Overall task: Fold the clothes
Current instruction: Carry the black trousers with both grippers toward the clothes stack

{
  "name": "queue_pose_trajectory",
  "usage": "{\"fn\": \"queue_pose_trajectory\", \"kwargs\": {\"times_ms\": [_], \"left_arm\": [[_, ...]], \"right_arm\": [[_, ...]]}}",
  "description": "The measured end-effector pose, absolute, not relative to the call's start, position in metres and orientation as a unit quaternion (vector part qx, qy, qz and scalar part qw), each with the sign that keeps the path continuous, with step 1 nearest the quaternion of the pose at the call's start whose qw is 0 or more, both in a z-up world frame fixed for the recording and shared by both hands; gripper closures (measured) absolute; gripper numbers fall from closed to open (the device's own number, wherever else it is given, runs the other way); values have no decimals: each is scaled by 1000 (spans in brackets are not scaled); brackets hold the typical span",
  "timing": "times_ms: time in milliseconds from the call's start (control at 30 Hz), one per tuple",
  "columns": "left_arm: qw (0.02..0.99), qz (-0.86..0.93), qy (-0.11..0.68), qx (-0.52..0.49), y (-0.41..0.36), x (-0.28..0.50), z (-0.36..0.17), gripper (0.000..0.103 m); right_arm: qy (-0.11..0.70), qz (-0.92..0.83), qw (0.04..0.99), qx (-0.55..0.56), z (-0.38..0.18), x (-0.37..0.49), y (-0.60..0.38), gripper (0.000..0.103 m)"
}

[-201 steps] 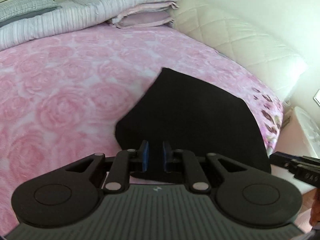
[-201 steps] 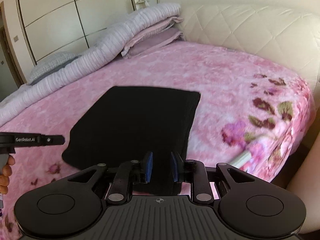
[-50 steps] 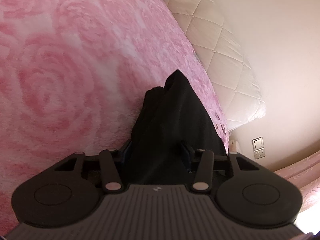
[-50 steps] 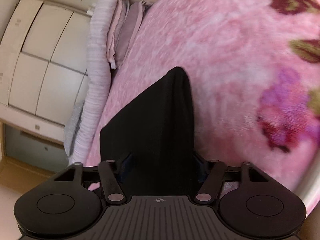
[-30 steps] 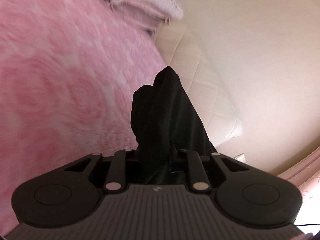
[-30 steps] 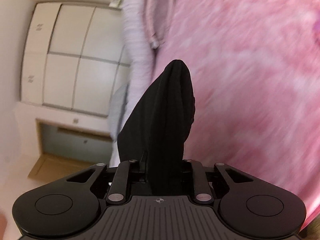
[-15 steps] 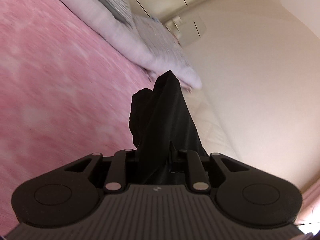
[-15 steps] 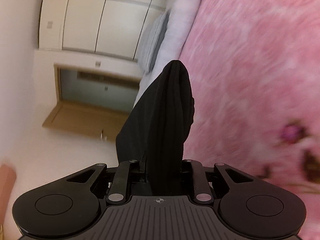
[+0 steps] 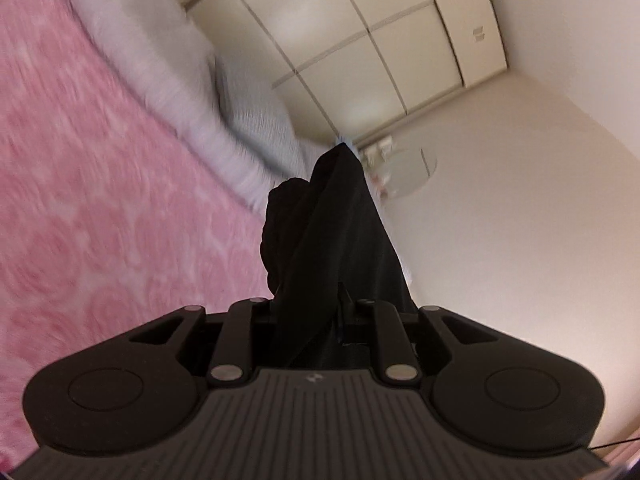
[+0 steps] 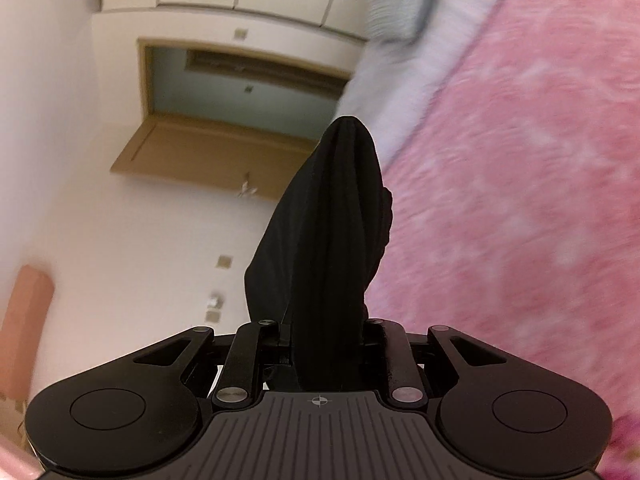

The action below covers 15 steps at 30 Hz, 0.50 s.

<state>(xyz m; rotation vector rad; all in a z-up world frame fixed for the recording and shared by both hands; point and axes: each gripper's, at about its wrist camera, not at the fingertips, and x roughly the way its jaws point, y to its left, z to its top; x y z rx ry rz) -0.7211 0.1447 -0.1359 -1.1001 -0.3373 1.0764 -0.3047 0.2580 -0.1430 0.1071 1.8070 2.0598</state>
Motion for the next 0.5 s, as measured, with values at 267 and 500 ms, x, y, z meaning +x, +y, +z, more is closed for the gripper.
{"fn": "queue_pose_trajectory", "kwargs": {"times_ms": [267, 500], "left_arm": [[662, 542, -169, -489, 58, -813, -46, 88], [611, 595, -209, -479, -11, -872, -26, 88]], "right_arm": [[667, 730, 149, 12, -66, -423, 213, 84], [679, 727, 94, -44, -59, -508, 209, 84]]}}
